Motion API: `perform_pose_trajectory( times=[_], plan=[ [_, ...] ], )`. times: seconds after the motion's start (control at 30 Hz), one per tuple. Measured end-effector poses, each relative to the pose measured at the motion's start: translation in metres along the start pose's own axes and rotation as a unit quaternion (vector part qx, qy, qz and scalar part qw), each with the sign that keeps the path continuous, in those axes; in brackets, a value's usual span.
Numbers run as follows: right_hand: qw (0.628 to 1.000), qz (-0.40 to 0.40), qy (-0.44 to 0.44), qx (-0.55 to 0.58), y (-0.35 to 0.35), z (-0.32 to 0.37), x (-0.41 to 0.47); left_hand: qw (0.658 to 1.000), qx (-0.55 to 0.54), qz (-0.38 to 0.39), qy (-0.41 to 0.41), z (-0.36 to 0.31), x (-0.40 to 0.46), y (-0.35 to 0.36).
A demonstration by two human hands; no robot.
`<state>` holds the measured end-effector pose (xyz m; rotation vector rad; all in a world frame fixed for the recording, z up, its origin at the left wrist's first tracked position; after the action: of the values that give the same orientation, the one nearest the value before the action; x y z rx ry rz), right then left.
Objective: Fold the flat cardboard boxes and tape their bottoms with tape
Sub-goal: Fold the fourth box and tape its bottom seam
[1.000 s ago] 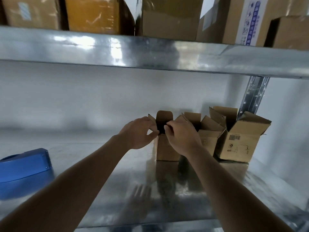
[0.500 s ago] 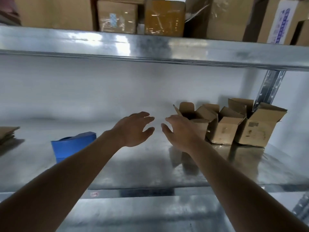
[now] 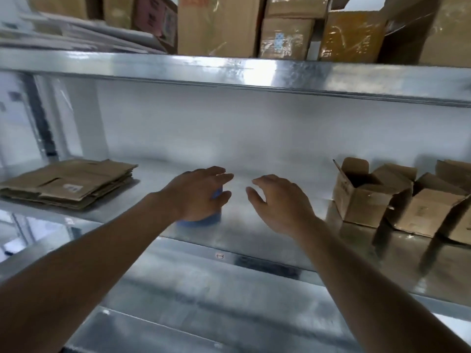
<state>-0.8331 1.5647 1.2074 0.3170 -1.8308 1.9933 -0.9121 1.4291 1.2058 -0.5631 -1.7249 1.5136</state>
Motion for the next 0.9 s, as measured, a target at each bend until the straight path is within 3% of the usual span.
perform_pose_trajectory(
  times=[0.47,0.9],
  plan=[
    [0.985,0.052,-0.132,0.094,0.053,0.217,0.023,0.988,0.016,-0.009,-0.155,0.168,-0.164,-0.026],
    [0.982,0.079,-0.119,0.121,0.146,0.432,0.101,0.989,0.015,0.002,-0.150,0.390,-0.233,-0.043]
  ],
)
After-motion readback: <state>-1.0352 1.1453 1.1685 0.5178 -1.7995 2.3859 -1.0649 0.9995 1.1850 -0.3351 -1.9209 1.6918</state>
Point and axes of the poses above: each hand's wrist, its own x-axis towards the middle knuckle, its own y-axis out of the palm, z = x × y, the point moved 10 cm from there along x, towards the middle knuckle, and after that the axes turned 2 degrees about z, right-handed, at the moved point
